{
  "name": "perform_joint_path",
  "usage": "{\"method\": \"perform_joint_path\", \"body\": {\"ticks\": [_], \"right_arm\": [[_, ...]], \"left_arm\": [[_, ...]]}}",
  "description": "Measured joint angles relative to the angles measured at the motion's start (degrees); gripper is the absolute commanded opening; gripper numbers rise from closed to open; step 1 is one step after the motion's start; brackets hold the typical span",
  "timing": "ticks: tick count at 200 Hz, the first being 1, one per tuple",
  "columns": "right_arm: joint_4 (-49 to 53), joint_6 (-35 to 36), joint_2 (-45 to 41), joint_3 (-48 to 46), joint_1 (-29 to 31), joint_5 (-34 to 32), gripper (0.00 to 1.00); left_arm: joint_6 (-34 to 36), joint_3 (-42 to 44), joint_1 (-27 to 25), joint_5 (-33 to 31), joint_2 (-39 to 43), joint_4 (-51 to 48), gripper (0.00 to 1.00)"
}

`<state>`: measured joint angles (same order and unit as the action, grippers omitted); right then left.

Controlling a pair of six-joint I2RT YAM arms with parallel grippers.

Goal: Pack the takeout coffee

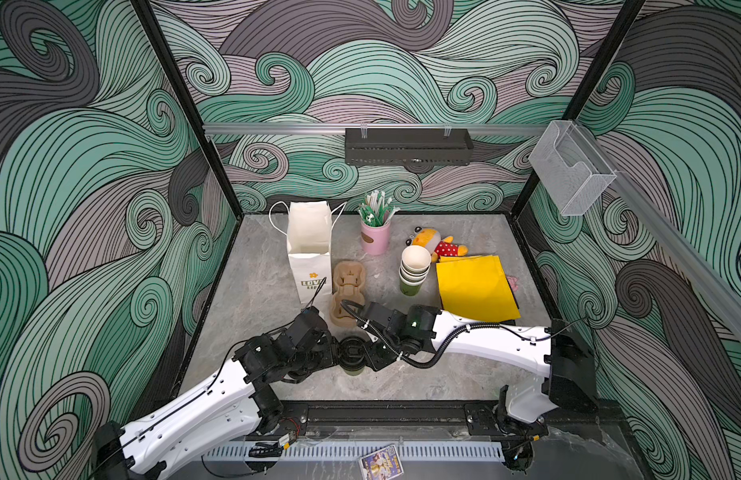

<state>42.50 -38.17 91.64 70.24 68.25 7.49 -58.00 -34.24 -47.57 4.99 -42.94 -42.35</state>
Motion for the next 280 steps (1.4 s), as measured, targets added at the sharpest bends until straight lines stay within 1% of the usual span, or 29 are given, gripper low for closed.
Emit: {"method": "perform_joint_path", "body": {"ticks": [108,152,161,184,207,237,280], "right_arm": [[3.4,0.1,2.0,2.9,0.8,-1.7,0.32],[2.7,1.0,0.3,2.5,0.9,-1.6,0.32],[2.6,1.1,-0.7,2.5,0.5,-1.5,0.31],[1.7,0.8,-3.8,2.1,-1.3,-1.6,0.26],[0.9,-0.3,-5.1,1.7,-4.0,-2.6,0.24],[-0.3,-1.9,-3.0,1.8,-5.6,-3.3,0.19],[-0.9,-3.7,1.7,2.0,-5.7,-2.9,0.19]], "left_arm": [[0.2,0.0,0.3,0.2,-0.1,0.0,0.51],[0.3,0.0,0.3,0.2,-0.1,0.1,0.5],[0.4,0.0,0.3,0.2,-0.1,0.2,0.49],[0.5,0.0,0.3,0.2,-0.1,0.2,0.49],[0.6,0.0,0.3,0.3,-0.1,0.3,0.49],[0.6,0.3,0.3,0.8,0.0,0.9,0.48],[0.6,0.3,0.3,1.0,0.0,1.0,0.48]]}}
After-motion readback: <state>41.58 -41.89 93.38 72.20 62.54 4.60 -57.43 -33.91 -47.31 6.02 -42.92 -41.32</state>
